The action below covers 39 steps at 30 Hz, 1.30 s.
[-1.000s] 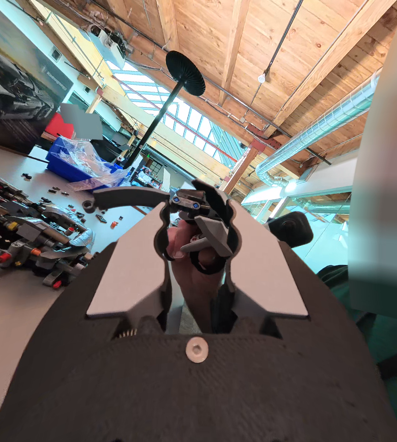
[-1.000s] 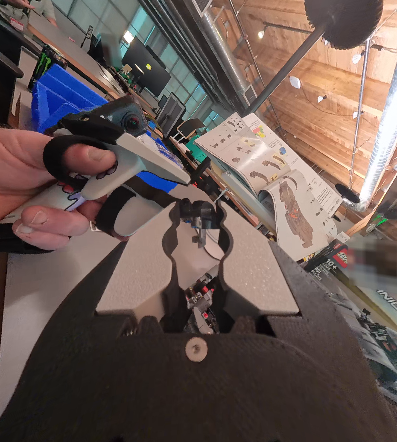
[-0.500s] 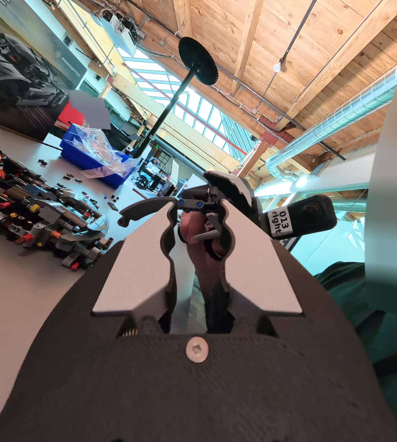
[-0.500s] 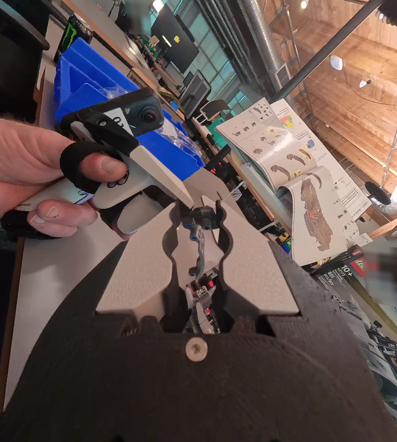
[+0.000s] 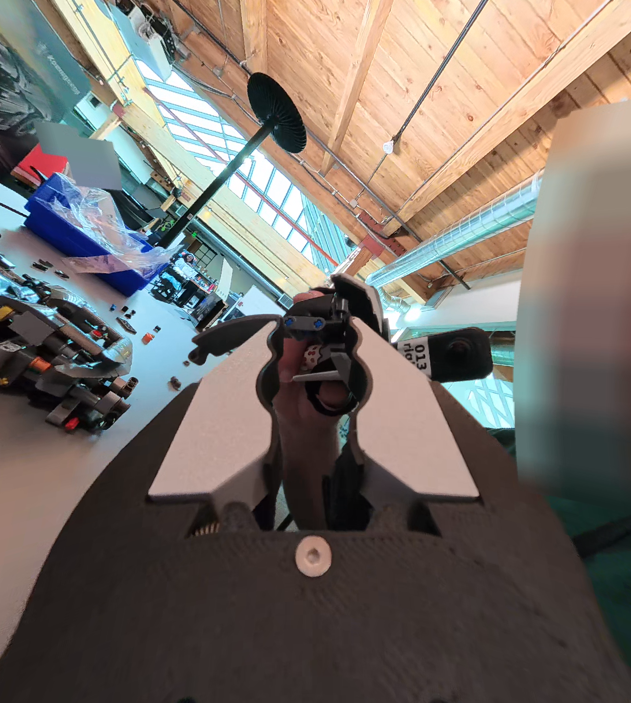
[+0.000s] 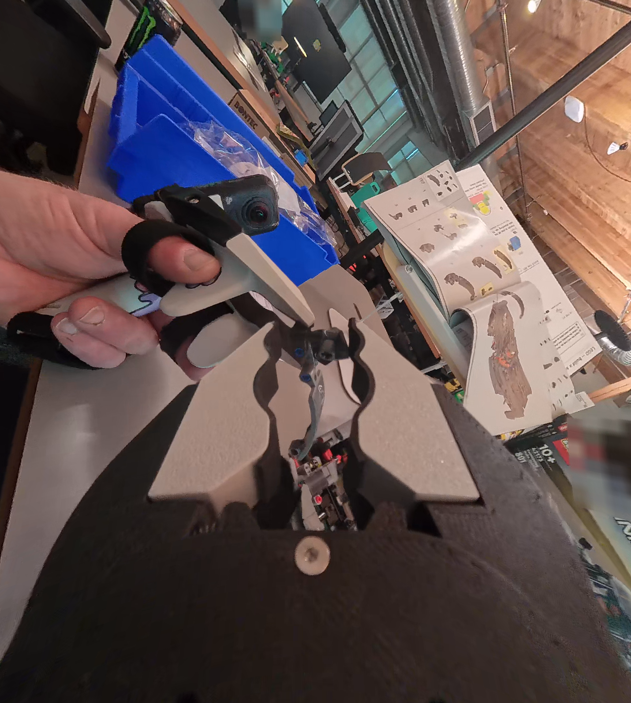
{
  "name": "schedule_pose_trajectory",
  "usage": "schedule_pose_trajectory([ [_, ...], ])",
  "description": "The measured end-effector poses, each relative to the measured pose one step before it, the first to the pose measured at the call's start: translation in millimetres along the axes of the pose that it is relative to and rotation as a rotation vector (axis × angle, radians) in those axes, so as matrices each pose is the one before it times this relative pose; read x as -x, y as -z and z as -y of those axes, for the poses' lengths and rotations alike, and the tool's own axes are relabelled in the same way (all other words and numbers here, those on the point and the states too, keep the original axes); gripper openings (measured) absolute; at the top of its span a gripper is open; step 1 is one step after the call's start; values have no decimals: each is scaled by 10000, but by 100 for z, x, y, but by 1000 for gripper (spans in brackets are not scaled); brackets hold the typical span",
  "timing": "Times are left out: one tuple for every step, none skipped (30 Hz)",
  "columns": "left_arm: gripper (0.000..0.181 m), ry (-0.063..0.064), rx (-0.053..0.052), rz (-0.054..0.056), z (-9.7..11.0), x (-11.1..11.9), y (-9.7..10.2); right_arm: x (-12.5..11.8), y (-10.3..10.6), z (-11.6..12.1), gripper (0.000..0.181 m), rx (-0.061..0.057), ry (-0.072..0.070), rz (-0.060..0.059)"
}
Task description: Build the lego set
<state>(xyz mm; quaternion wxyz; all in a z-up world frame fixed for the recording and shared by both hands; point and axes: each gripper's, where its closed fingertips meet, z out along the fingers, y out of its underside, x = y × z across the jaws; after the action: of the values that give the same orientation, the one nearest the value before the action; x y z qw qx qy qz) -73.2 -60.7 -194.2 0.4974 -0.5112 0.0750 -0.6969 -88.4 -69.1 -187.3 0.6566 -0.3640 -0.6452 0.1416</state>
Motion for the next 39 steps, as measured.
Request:
schedule_pose_trajectory([
  [29,22,-26,-28,17,-21,-4,-89,53,-109,34,67,82,-22],
  [29,-13,-81,-20,121,-51,40,-55,84,-187,34,103,47,21],
  [29,19,-60,2,122,24,68,-154,181,-58,33,1,62,-62],
  [30,10,5,9,26,63,53,-129,202,-34,33,-6,-31,-36],
  [29,-6,-40,24,83,45,40,-79,159,-97,29,51,-67,-1],
  [29,-42,-109,49,161,50,61,-65,156,3,26,-13,29,-30],
  [29,-10,18,4,-4,30,-5,-18,125,54,23,-28,69,-38],
  [30,47,68,-27,-98,10,-43,-43,48,-40,22,45,57,-46],
  [29,4,35,16,-66,29,-52,-45,11,-51,21,60,74,-49],
  [29,-25,39,7,-56,-5,-35,-79,26,8,19,15,115,-72],
  [29,16,0,-41,0,-69,0,45,7,66,20,-31,95,27],
  [29,14,-24,19,22,43,18,117,-57,-46,24,48,74,80],
  [29,-11,-53,45,56,45,17,114,-45,-40,27,49,91,38],
  [29,2,21,-3,-38,-4,-17,117,-44,-9,28,28,85,8],
  [29,21,-10,-30,1,-30,3,138,-6,4,30,10,118,24],
  [29,33,-19,-5,30,26,22,5,15,-38,32,36,108,-45],
  [29,-3,22,17,-39,26,-17,-23,-8,-54,32,57,98,-64],
  [29,-5,34,-2,-58,-5,-45,-52,11,-29,32,39,106,-82],
  [29,19,0,-6,-16,14,-26,-68,31,-27,29,34,56,-75],
  [29,30,4,10,-5,57,1,-84,20,-77,27,58,0,-52],
  [29,-8,22,4,-34,-1,-34,-91,42,13,23,-10,-3,-44],
  [29,-26,2,14,-7,-11,-20,2,17,3,23,-11,-16,6],
  [29,2,-12,11,0,20,5,29,-14,-16,23,11,24,-17],
  [29,24,-9,-14,-13,-10,-12,63,-56,8,27,7,-5,5],
  [29,-4,0,-6,-30,-28,-27,145,-49,53,32,-6,-9,29],
  [29,-23,-66,46,41,33,-3,132,-71,-45,37,57,52,-17],
  [29,12,-55,31,51,66,34,-23,-35,-118,35,86,63,-97],
  [29,53,-13,-38,46,-12,44,-68,38,-9,32,-13,22,-55],
  [29,19,32,-43,-30,-58,-3,-91,99,125,28,-87,-63,-24],
  [29,-37,11,37,-30,21,-18,-131,55,-25,23,20,-29,-44],
  [29,-14,15,18,-34,21,-30,-78,30,-61,21,38,36,-17],
  [29,26,4,-40,6,-31,-21,-32,4,41,21,-20,-25,0],
  [29,32,0,-17,17,5,-28,118,-67,51,22,-12,6,24],
  [29,-18,87,29,-158,31,-141,378,-153,89,27,-11,149,63],
  [29,34,8,-9,-74,7,-111,162,-175,-25,32,70,180,-125],
  [29,57,-67,15,42,110,6,67,-85,-117,33,100,142,-72],
  [29,61,-105,-44,184,5,116,-90,49,-4,30,-21,-17,-29],
  [29,16,-7,-63,78,-70,56,-238,132,115,22,-95,-97,-64],
  [29,-30,44,6,-59,-23,-37,-19,55,6,22,-18,18,42],
])
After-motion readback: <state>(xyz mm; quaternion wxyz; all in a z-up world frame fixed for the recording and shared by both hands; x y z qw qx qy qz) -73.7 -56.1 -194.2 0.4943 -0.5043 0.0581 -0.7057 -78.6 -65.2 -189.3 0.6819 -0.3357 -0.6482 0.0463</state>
